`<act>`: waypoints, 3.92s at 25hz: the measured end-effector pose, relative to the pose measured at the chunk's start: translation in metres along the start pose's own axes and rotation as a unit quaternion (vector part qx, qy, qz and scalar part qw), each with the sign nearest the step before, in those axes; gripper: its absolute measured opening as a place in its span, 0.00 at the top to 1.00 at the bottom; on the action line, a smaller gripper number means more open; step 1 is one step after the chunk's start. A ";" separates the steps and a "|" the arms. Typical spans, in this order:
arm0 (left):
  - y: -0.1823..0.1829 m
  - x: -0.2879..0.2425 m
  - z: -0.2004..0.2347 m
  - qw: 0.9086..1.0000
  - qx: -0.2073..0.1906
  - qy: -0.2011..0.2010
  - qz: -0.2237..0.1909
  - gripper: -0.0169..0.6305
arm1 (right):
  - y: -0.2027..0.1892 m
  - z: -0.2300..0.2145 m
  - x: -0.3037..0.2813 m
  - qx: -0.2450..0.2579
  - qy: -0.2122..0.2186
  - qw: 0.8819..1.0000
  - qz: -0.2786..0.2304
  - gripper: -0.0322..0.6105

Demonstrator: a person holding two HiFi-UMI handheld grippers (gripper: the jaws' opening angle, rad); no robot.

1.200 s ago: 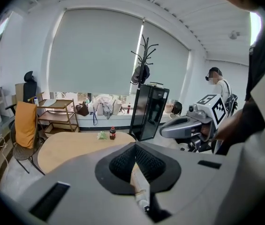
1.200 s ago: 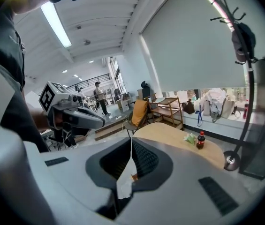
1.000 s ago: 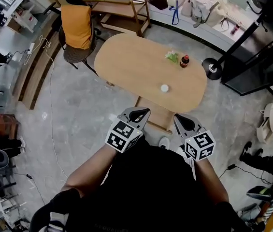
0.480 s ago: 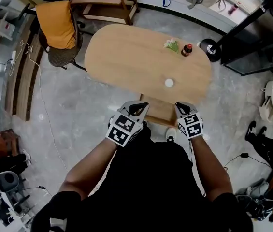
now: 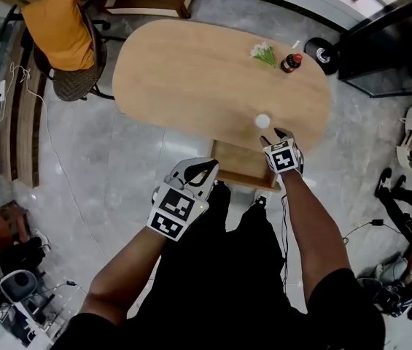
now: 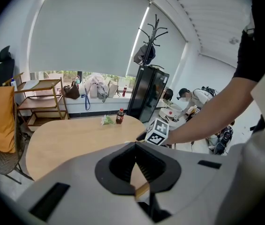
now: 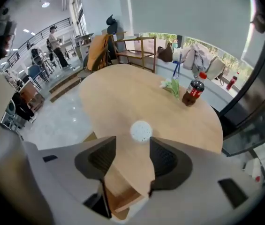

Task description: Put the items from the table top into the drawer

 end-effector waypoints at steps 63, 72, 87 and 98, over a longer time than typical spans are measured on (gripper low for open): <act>-0.132 -0.040 -0.062 0.991 0.110 0.042 0.064 0.97 | -0.201 0.047 -0.128 0.102 -0.005 0.988 0.114 0.52; -0.124 -0.028 -0.084 0.990 0.112 0.070 0.040 0.97 | -0.204 0.058 -0.102 0.120 0.027 0.984 0.126 0.52; -0.013 0.022 -0.192 0.986 0.103 0.091 -0.090 0.97 | -0.148 0.060 0.178 0.041 0.157 0.985 -0.058 0.53; 0.004 0.089 -0.264 0.984 0.059 0.080 -0.144 0.97 | -0.104 0.109 0.384 0.012 0.221 0.944 -0.245 0.95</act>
Point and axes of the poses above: the fingertips, and each gripper's own axes: x backward along the fingers, z to its left, y out of its top, the point moved 4 cm from there along x, backward along the fingers, and after that the axes turned 2 degrees about -x, right-handed, at the moved point
